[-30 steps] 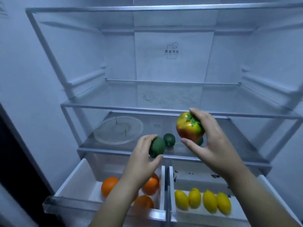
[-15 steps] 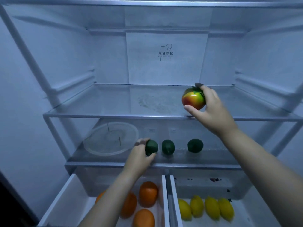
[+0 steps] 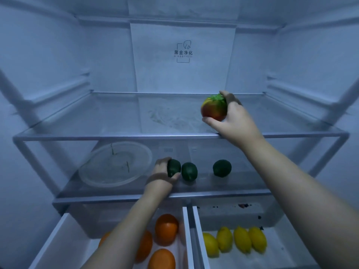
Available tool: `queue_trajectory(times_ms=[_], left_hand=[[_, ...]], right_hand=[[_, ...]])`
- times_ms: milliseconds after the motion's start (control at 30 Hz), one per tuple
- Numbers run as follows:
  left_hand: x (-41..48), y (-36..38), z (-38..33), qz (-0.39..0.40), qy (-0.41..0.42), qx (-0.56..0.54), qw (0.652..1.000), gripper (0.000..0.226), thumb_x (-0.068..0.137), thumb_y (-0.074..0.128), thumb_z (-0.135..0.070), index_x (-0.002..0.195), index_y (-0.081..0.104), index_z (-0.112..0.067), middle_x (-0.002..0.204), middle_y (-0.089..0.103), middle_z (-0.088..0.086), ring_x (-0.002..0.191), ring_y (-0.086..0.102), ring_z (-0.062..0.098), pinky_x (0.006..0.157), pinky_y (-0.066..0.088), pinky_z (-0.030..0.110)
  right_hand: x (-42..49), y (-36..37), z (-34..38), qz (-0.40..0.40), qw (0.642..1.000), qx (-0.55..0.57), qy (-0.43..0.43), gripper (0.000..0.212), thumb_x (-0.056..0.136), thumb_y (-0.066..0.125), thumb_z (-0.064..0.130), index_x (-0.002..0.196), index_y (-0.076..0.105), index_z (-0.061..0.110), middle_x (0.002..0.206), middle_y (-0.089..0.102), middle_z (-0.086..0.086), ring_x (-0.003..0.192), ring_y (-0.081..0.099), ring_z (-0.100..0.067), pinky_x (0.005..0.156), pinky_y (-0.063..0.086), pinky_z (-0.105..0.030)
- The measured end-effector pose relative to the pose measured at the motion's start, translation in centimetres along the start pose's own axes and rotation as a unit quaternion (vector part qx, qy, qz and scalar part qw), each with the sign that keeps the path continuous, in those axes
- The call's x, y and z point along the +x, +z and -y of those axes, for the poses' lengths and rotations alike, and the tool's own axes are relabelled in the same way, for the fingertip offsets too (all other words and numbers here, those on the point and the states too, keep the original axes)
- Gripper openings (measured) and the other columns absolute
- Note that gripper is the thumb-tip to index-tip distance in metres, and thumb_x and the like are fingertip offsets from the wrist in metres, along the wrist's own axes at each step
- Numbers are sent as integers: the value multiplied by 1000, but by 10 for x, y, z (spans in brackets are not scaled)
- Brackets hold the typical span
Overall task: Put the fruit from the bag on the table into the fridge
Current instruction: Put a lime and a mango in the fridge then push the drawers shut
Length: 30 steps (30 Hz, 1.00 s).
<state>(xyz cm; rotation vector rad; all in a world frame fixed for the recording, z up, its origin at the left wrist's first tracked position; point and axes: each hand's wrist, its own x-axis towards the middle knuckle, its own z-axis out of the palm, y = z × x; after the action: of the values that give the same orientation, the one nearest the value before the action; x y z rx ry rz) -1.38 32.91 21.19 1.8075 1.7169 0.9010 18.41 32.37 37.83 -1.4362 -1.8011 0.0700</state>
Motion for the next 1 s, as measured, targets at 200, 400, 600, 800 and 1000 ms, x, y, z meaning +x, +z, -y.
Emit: queue_trajectory(times_ms=[200,400,600,800,1000], left_hand=[[-3,1,2,-2,-4,-20,1000,66,86,65,-32,141,31,-23,142,36,2,125,42,20,102,36,31],[-19,-7,5,-27,15,-10,999,78,83,68,-36,146,23,-26,151,25,-1,133,37,20,100,42,34],[-52,-22,0,-75,60,51,994,76,86,64,-42,147,23,-24,152,27,3,136,33,19,103,37,31],[-92,-30,-5,-93,101,65,988,68,90,52,-49,147,22,-29,153,24,-6,138,27,11,103,32,27],[-127,-29,-25,-122,149,99,976,61,92,49,-49,146,25,-31,150,29,-12,137,23,5,109,27,27]], right_hand=[[1,2,-3,-9,1000,5,4,80,79,70,43,143,27,19,134,43,-7,118,46,-23,70,39,-5],[1,4,-4,-23,1000,0,-5,85,75,71,48,142,28,18,137,43,-6,126,41,-24,92,41,-27],[-11,6,-6,-84,994,-15,-70,84,79,65,54,144,28,15,143,38,-6,135,31,-21,107,29,-30],[-45,8,-7,-88,982,-57,-160,79,86,58,51,145,28,10,149,31,-10,140,24,-24,116,22,-36],[-94,6,-19,-45,981,-77,-174,76,88,52,51,146,26,9,153,24,-11,143,17,-24,118,16,-36]])
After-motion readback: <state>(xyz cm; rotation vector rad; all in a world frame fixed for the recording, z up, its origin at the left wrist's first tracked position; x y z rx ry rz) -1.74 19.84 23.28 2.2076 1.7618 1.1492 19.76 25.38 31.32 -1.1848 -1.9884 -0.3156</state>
